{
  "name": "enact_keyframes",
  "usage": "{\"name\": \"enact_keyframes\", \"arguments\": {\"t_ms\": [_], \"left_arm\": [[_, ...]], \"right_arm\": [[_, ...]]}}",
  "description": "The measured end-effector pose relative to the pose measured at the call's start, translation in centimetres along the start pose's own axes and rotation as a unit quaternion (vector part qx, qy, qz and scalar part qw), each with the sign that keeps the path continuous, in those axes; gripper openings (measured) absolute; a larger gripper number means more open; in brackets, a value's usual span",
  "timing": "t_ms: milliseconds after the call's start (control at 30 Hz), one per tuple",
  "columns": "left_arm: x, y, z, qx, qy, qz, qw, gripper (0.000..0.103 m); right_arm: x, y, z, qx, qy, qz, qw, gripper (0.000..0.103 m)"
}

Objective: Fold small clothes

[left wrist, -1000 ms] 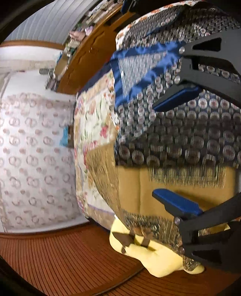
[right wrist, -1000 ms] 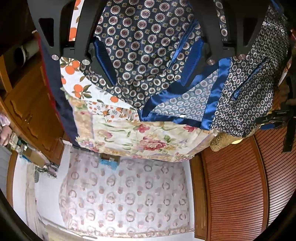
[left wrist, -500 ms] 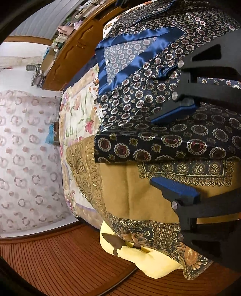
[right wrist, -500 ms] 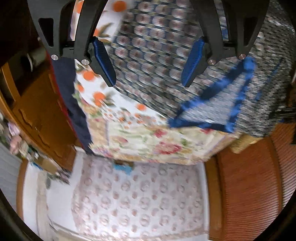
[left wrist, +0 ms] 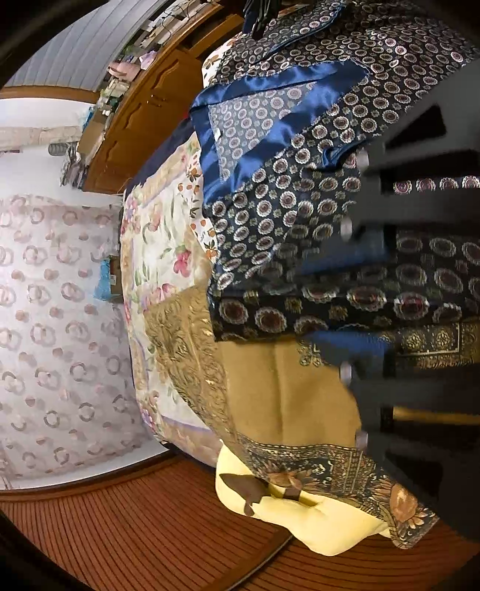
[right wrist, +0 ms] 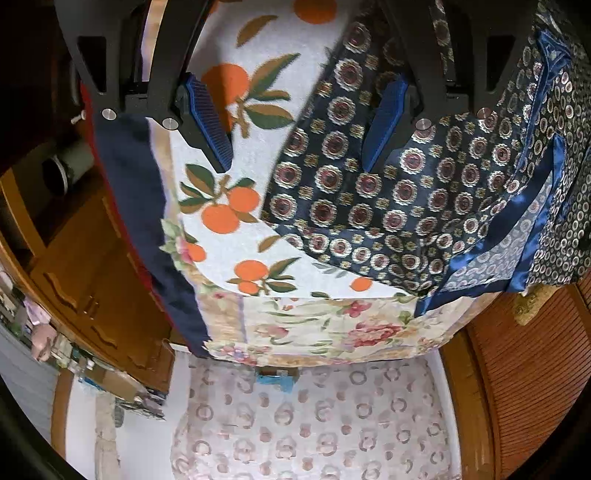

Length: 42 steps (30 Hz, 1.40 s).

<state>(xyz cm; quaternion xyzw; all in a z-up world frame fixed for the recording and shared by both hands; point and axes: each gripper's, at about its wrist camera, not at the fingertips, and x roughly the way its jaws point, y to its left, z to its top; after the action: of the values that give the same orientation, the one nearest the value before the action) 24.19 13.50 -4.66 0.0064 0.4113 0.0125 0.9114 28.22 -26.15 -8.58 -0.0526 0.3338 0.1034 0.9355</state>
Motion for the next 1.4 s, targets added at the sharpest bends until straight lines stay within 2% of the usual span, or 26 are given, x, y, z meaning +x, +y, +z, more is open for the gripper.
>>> {"name": "enact_keyframes", "arguments": {"t_ms": [33, 100, 167, 300, 500, 767, 900, 1167, 1400], "left_arm": [[-0.1, -0.1, 0.1, 0.001, -0.001, -0.006, 1.0000, 0.012], [-0.4, -0.4, 0.2, 0.005, -0.006, -0.009, 0.9999, 0.007], [-1.0, -0.6, 0.2, 0.005, -0.014, -0.012, 0.9998, 0.005], [-3.3, -1.3, 0.1, 0.005, -0.044, -0.021, 0.9988, 0.003], [-7.2, -2.3, 0.1, -0.001, -0.090, -0.038, 0.9952, 0.003], [-10.4, -3.0, -0.9, 0.002, -0.126, -0.049, 0.9909, 0.003], [-11.7, -3.3, -2.1, 0.001, -0.137, -0.050, 0.9893, 0.003], [-14.0, -3.2, -4.2, 0.001, -0.159, -0.048, 0.9861, 0.003], [-15.2, -2.7, -7.0, -0.008, -0.166, -0.044, 0.9851, 0.003]], "right_arm": [[0.1, 0.2, -0.2, -0.006, -0.002, 0.004, 1.000, 0.063], [-0.1, 0.7, 0.0, -0.016, -0.003, 0.015, 1.000, 0.044], [-0.2, 1.2, 0.3, -0.027, 0.003, 0.027, 0.999, 0.006], [-2.6, 3.3, 0.8, -0.056, -0.028, 0.021, 0.998, 0.002], [-9.2, 6.1, 0.9, -0.075, -0.104, 0.022, 0.992, 0.002], [-15.7, 8.6, -0.9, -0.107, -0.169, 0.012, 0.980, 0.001], [-16.7, 9.6, -2.5, -0.122, -0.186, 0.012, 0.975, 0.001], [-16.9, 10.2, -4.6, -0.131, -0.190, 0.011, 0.973, 0.001], [-17.6, 10.3, -5.5, -0.136, -0.196, 0.009, 0.971, 0.001]]}}
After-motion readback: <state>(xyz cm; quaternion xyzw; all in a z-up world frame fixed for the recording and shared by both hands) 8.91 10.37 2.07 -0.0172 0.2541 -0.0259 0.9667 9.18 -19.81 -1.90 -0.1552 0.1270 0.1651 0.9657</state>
